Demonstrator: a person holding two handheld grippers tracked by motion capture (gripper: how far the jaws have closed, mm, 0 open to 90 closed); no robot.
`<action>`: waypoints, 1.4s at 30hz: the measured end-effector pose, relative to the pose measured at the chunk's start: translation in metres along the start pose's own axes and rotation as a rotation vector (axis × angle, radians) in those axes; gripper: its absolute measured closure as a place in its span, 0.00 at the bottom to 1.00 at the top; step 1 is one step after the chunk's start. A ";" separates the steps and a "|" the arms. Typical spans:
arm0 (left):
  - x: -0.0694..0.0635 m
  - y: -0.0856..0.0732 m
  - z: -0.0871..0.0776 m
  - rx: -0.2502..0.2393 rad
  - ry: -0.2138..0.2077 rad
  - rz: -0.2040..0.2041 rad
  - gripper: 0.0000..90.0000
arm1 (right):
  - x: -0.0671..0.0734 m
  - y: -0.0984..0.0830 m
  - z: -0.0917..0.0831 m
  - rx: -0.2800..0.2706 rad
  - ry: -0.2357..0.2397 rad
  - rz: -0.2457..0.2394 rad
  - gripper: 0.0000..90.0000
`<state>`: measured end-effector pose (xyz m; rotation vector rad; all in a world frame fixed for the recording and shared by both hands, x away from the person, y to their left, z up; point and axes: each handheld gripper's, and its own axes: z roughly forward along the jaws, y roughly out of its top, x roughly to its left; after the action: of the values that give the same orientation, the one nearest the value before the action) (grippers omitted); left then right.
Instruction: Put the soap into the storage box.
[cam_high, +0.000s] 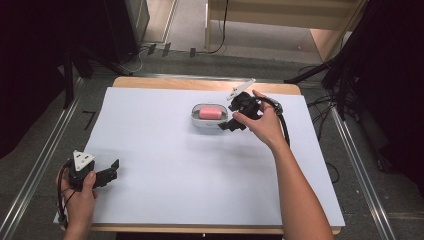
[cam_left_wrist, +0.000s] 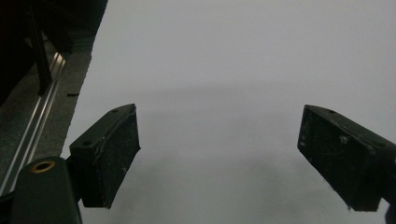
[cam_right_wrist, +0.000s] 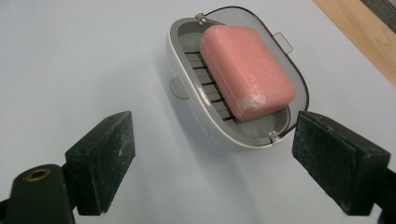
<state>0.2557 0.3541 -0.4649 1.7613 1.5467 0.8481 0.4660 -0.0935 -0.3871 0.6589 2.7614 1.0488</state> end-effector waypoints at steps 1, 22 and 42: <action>0.000 0.000 0.000 0.001 -0.001 0.000 0.15 | 0.001 -0.002 -0.001 -0.002 -0.006 0.000 0.15; -0.001 0.000 0.000 0.001 0.002 0.003 0.15 | 0.020 -0.046 -0.023 -0.048 -0.047 0.060 0.15; -0.001 0.000 0.000 0.001 0.007 0.011 0.15 | 0.039 -0.096 -0.038 -0.081 -0.104 0.100 0.15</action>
<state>0.2554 0.3529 -0.4649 1.7717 1.5435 0.8597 0.3872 -0.1634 -0.4198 0.8230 2.6069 1.1064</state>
